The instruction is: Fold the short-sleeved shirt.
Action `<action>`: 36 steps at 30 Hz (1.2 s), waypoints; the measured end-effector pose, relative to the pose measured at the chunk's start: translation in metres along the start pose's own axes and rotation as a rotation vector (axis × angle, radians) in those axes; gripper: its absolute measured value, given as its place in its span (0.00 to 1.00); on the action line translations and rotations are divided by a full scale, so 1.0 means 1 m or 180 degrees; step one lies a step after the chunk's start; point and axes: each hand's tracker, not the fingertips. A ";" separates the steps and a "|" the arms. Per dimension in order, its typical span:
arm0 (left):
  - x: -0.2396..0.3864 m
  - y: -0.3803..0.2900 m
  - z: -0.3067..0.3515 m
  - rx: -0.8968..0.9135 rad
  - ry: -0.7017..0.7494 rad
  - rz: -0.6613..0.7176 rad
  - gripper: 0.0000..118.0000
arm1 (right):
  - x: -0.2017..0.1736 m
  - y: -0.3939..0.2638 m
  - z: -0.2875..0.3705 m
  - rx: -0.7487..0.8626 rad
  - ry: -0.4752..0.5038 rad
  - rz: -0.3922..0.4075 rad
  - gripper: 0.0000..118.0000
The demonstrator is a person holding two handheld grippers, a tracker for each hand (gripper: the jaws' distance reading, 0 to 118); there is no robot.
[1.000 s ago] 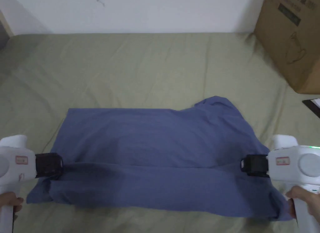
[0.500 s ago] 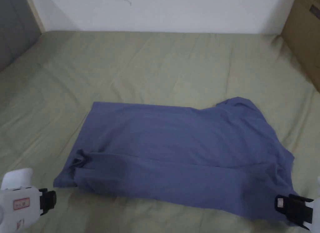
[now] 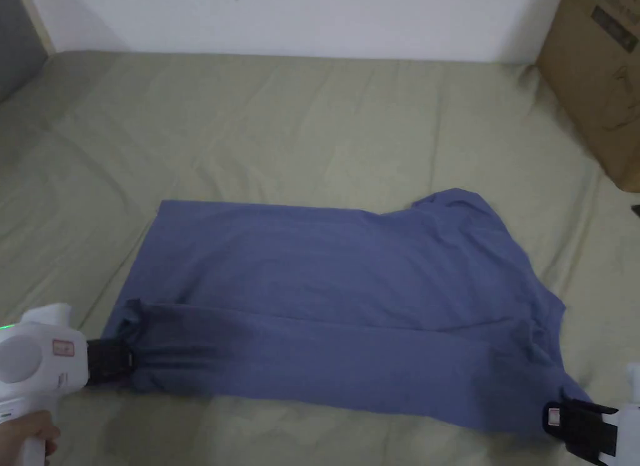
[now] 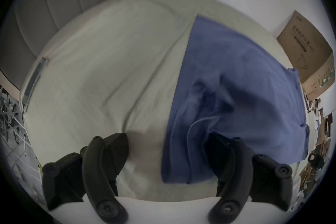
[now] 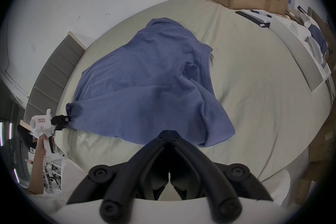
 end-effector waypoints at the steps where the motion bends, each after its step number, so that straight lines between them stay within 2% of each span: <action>1: 0.006 -0.005 0.004 0.0318 0.0096 -0.0138 0.75 | 0.001 -0.001 0.000 -0.0011 -0.0005 -0.0007 0.00; 3: 0.019 -0.009 0.012 0.0325 0.0241 -0.0332 0.59 | 0.007 0.000 -0.003 -0.0037 -0.0056 -0.0019 0.00; 6: 0.028 -0.008 0.021 0.0313 0.0160 -0.0366 0.18 | 0.013 0.001 -0.009 -0.0061 -0.0092 -0.0061 0.00; 7: 0.031 -0.008 0.021 0.0321 0.0113 -0.0406 0.18 | 0.014 0.001 -0.010 -0.0063 -0.0120 -0.0092 0.00; 9: 0.031 -0.005 0.019 0.0305 0.0062 -0.0396 0.10 | 0.016 0.002 -0.013 -0.0062 -0.0222 -0.0100 0.04; 10: 0.030 -0.003 0.019 0.0277 0.0046 -0.0397 0.06 | 0.017 0.004 -0.015 -0.0081 -0.0330 -0.0072 0.26; 12: 0.028 0.003 0.023 0.0225 -0.0001 -0.0352 0.04 | 0.021 0.008 -0.022 -0.0110 -0.0394 0.0001 0.71; 13: 0.027 0.004 0.026 0.0215 -0.0023 -0.0386 0.04 | 0.024 0.010 -0.024 -0.0074 -0.0406 -0.0019 0.82; 16: 0.022 0.008 0.033 0.0203 -0.0092 -0.0430 0.04 | 0.034 0.020 -0.038 -0.0026 -0.0336 -0.0220 0.81; 19: 0.020 0.013 0.035 0.0196 -0.0146 -0.0424 0.04 | 0.037 0.024 -0.067 -0.0237 -0.0373 -0.0444 0.79; 21: 0.019 0.011 0.039 0.0183 -0.0164 -0.0434 0.04 | 0.024 0.024 -0.076 -0.0295 -0.0408 -0.0297 0.77; 22: 0.021 0.011 0.041 0.0191 -0.0159 -0.0470 0.04 | 0.011 0.024 -0.074 -0.0303 -0.0469 -0.0108 0.68; 23: 0.022 0.012 0.043 0.0193 -0.0150 -0.0503 0.04 | 0.001 0.022 -0.074 -0.0341 -0.0435 0.0069 0.49; 24: 0.021 0.011 0.045 0.0201 -0.0150 -0.0552 0.04 | -0.008 0.021 -0.076 -0.0371 -0.0398 0.0218 0.26; 25: 0.022 0.011 0.047 0.0218 -0.0146 -0.0590 0.04 | -0.014 0.019 -0.082 -0.0370 -0.0474 0.0267 0.11; 27: 0.022 0.013 0.050 0.0225 -0.0146 -0.0632 0.04 | -0.014 0.018 -0.089 -0.0384 -0.0467 0.0181 0.10; 30: 0.018 0.013 0.055 0.0228 -0.0173 -0.0632 0.04 | -0.003 0.022 -0.077 -0.0340 -0.0345 -0.0144 0.09; 36: 0.008 0.007 0.077 0.0283 -0.0228 -0.0707 0.04 | 0.008 0.021 -0.036 -0.0238 -0.0124 -0.0238 0.08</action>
